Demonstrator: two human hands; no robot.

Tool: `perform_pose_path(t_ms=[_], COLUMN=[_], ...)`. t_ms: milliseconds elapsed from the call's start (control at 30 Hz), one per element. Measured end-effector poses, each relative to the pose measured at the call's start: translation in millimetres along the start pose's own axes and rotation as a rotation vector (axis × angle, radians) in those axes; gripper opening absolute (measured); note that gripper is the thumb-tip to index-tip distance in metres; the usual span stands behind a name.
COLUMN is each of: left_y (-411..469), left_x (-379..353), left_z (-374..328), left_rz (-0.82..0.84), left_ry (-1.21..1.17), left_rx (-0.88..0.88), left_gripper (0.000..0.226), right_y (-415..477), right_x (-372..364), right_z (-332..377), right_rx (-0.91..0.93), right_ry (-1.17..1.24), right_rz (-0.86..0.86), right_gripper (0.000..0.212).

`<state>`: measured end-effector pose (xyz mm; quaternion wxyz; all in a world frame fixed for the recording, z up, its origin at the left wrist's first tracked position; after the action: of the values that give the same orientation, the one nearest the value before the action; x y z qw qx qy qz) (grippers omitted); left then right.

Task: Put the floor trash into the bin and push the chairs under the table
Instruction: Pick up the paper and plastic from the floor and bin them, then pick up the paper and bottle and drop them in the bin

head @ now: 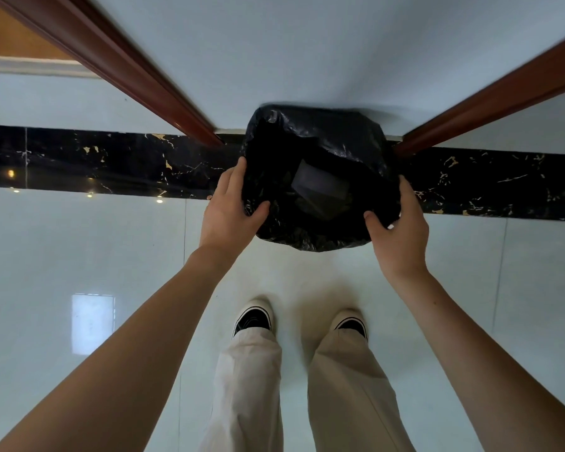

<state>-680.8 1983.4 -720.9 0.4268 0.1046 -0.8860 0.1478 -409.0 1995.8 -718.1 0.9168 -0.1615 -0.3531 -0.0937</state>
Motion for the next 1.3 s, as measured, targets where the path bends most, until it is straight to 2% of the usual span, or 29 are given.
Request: perform_pose_path(t_ms=[167,333,467,667,1000,1167,1300], left_y=[-2.8,3.2,-1.0,-24.0,-93.4,-137.0,-186.1], left_x=[7.1,9.0,42.0,163.7,434.9,519.8,541.3], left_z=[11.2,4.4,-24.7,-124.9,-348.4,-417.6,-441.3], left_rz=[-0.04,0.018,0.007,-0.018,-0.161,-0.194,-0.141], left_ry=[-0.025,0.018,0.139,0.223,0.093,0.094,0.066], left_rx=[0.074,0.056,-0.065,-0.269,-0.523,-0.722,-0.893], left_gripper=[0.08,0.082,0.071,0.065,0.054,0.054,0.053], right_y=[21.6,29.4,12.9,-28.9,-133.2,-191.4,-250.4], right_x=[-11.5,-7.7,21.6,121.5,347.3,434.5,476.8], right_z=[9.6,17.9,59.7,175.0,408.4,465.6,463.2], right_rx=[0.052,0.058,0.206,0.411,0.622,0.613,0.529], right_ry=[0.037,-0.005,-0.22,-0.354,-0.323,-0.371,-0.37], right_rz=[0.06,0.062,0.034,-0.033,-0.152,-0.293,-0.372], right_gripper=[0.075,0.074,0.067,0.059,0.055,0.056,0.056])
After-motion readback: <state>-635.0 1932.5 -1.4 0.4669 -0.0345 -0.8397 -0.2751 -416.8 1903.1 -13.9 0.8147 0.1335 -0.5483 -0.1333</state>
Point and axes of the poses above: each hand's wrist, its own y-axis towards the middle knuckle, its own x-axis out of the back of the hand, z = x × y, the point moved 4 cm from there along y, towards the middle knuckle, and after that the axes turned 10 degrees about -z, right-handed, at the moved point
